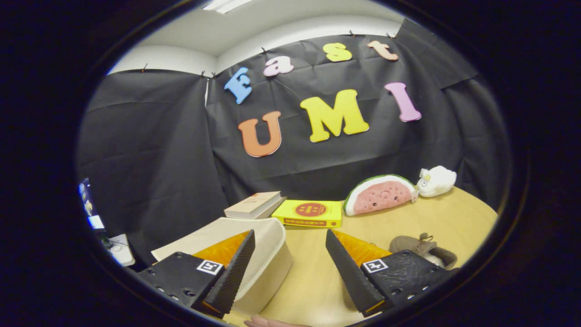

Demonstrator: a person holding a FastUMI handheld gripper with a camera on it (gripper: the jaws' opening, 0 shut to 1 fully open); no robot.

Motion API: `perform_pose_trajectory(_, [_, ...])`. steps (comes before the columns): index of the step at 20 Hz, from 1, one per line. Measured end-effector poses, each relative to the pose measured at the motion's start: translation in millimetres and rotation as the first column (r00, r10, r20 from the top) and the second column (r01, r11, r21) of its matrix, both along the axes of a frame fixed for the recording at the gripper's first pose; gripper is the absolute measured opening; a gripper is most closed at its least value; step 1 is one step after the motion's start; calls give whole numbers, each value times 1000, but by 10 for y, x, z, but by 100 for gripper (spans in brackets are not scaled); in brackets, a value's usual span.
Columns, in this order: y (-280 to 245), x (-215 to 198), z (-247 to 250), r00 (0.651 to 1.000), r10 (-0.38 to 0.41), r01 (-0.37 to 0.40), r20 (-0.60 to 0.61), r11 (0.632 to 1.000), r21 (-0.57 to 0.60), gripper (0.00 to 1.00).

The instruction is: Open the storage box then place both shoes into the box .Put the left shoe in first, then the right shoe, with the right side of both shoes facing outward in a uniform manner.

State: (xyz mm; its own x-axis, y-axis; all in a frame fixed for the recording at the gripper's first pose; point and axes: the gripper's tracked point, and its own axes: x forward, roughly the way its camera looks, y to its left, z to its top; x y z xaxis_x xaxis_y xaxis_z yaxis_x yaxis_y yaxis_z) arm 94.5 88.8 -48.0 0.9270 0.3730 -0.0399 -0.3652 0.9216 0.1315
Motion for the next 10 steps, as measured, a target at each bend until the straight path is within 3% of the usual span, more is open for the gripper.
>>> perform_pose_trajectory(3, [199,141,-182,985,144,-137,-96,988,71,96])
perform_pose_trajectory(6, [389,162,-228,931,310,-265,-193,937,228,95])
perform_pose_trajectory(10, [399,237,-361,883,381,-291,-273,902,317,95])
